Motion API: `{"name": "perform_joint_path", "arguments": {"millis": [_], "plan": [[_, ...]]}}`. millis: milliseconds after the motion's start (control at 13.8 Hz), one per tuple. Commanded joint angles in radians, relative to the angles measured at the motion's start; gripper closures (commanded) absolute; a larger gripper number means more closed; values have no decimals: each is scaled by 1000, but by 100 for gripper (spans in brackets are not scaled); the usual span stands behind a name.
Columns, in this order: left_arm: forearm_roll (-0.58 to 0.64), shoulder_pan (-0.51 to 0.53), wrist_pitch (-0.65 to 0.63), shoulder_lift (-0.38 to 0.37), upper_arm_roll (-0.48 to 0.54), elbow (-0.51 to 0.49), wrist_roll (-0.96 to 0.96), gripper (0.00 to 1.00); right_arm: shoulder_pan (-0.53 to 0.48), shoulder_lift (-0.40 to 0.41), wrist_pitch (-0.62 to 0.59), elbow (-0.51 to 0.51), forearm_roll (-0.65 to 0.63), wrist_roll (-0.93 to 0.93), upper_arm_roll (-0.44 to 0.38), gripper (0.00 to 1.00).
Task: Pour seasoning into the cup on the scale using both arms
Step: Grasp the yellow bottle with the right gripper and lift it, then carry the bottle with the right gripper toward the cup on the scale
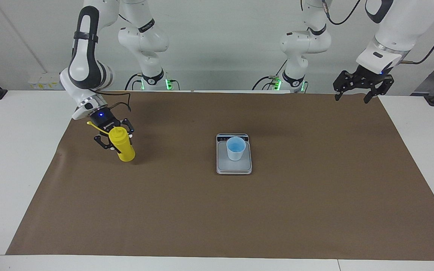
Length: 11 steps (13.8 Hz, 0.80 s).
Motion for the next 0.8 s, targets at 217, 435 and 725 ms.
{"name": "perform_joint_path", "arguments": {"millis": [217,435,725], "plan": [[-12,18,-11,-18,-10,-16,6,0,189,-12,213,46,20,147,9,100],[-13,18,-11,-18,-10,-15,6,0,290,3,345,74,20,170,9,100],[-13,18,-11,-18,-10,-16,6,0,398,34,496,95,20,210,9,100]]}}
